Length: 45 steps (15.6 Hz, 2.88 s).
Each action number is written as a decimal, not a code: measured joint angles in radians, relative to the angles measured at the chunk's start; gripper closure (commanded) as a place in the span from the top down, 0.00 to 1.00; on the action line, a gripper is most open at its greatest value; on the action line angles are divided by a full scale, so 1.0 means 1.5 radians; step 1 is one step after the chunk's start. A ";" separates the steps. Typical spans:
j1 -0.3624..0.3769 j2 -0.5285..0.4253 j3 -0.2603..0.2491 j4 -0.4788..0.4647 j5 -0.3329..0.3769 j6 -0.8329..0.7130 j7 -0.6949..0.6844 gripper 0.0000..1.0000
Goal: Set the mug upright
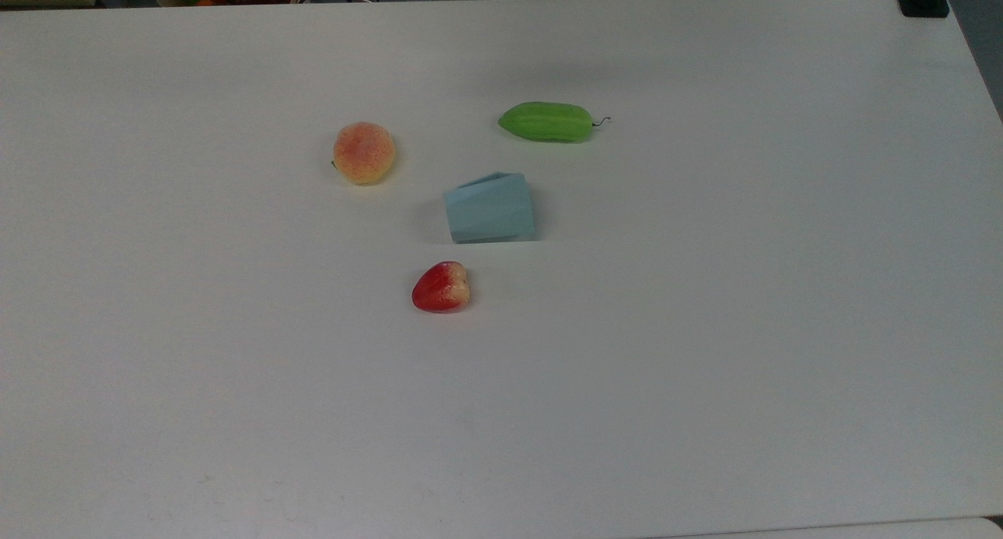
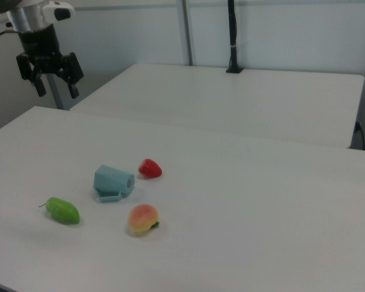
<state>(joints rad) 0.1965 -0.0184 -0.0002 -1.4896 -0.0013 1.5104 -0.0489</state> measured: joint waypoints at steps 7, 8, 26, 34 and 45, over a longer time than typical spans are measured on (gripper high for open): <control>0.052 0.086 0.077 0.001 -0.138 0.058 0.264 1.00; 0.059 0.099 0.085 0.001 -0.160 0.069 0.290 1.00; 0.132 0.318 0.119 -0.108 -0.534 0.184 0.627 1.00; 0.096 0.344 0.118 -0.128 -0.580 0.185 0.629 0.96; 0.069 0.349 0.117 -0.140 -0.612 0.188 0.629 0.00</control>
<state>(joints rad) 0.3001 0.5055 0.1758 -1.6992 -0.9198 1.7929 0.8945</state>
